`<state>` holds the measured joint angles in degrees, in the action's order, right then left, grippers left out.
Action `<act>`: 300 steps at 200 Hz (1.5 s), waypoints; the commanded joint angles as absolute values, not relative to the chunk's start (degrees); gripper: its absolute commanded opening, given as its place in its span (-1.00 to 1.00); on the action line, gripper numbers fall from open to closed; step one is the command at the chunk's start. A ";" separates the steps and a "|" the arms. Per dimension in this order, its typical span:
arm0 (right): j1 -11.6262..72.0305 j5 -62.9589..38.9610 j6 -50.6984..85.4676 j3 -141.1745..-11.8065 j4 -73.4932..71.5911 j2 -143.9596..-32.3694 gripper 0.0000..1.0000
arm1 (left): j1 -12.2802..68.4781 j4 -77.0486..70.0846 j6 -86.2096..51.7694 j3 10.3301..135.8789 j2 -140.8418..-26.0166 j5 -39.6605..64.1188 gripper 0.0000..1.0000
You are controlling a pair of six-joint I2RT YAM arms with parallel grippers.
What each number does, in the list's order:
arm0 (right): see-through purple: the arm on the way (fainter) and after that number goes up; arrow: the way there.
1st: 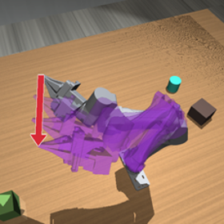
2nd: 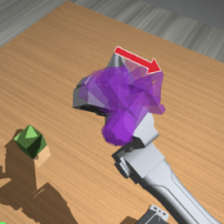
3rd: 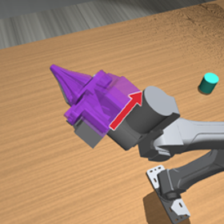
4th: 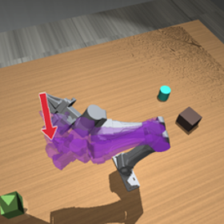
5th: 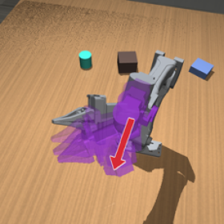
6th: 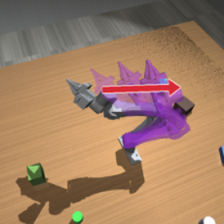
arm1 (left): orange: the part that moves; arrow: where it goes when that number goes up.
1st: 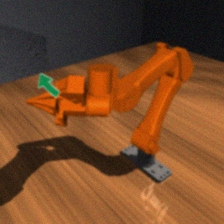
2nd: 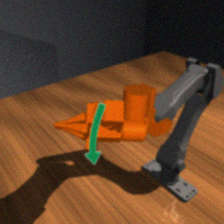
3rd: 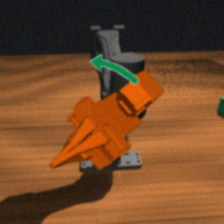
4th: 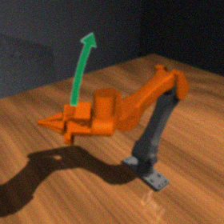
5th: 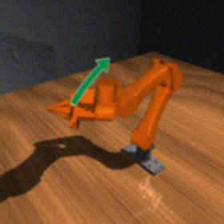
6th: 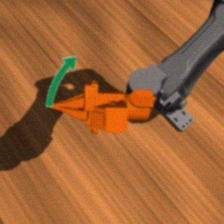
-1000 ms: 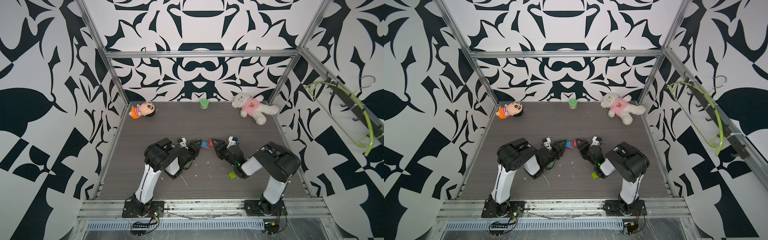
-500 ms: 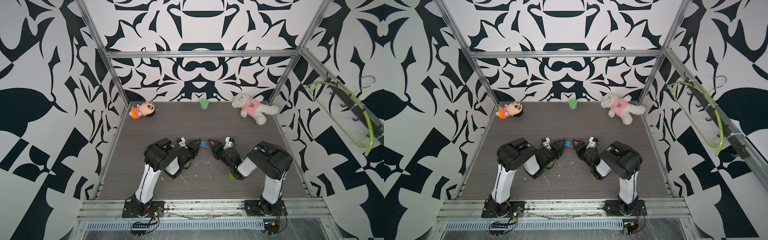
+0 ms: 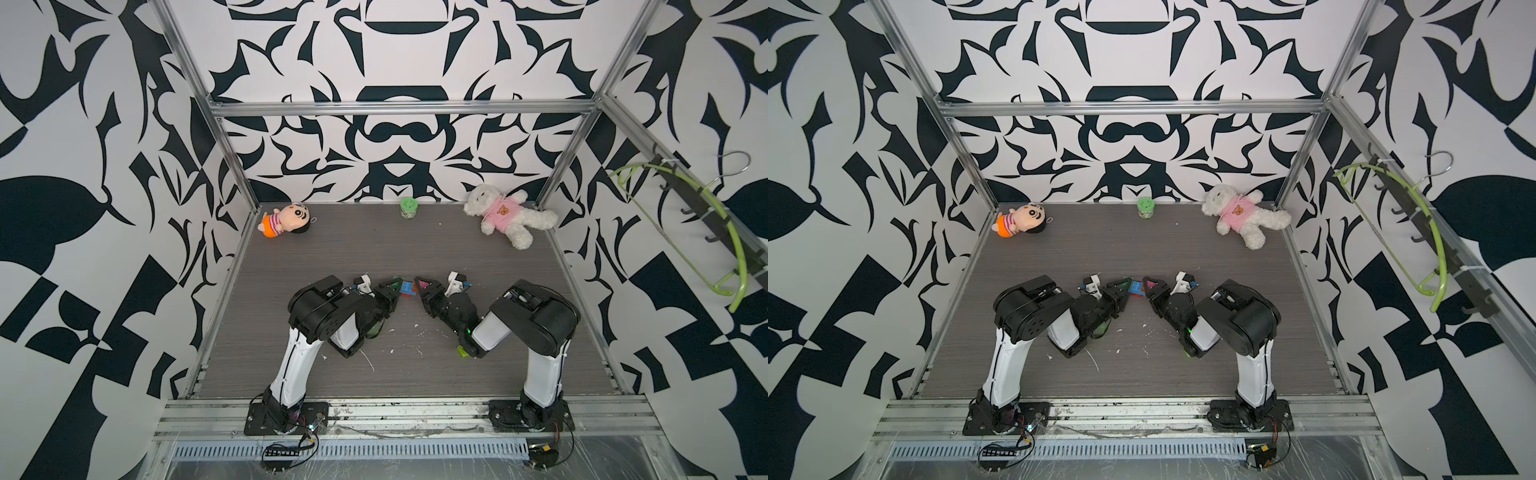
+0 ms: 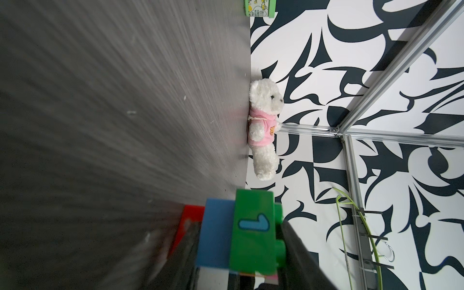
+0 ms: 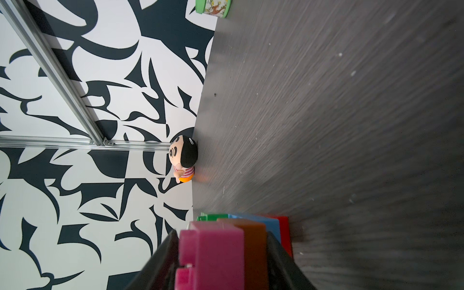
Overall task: Assemble the letter v with lego
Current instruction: Assemble the lego brick with the lego brick.
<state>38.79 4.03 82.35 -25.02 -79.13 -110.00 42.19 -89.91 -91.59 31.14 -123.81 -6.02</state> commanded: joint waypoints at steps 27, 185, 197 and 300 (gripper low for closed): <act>39.20 3.78 81.12 -26.34 -81.30 -110.21 -0.06 | 42.36 -82.53 -91.11 30.94 -125.60 -6.33 -0.59; 39.81 0.21 76.20 -28.93 -64.34 -103.74 -0.76 | 42.36 -82.52 -91.49 31.38 -126.10 -5.89 -0.60; 39.92 0.48 76.33 -28.43 -66.77 -104.93 -0.76 | 42.36 -82.49 -91.63 31.38 -126.29 -5.87 -0.60; 41.50 2.14 76.45 -26.12 -75.26 -110.38 -0.77 | 42.26 -82.51 -93.08 31.29 -127.02 -5.89 -0.60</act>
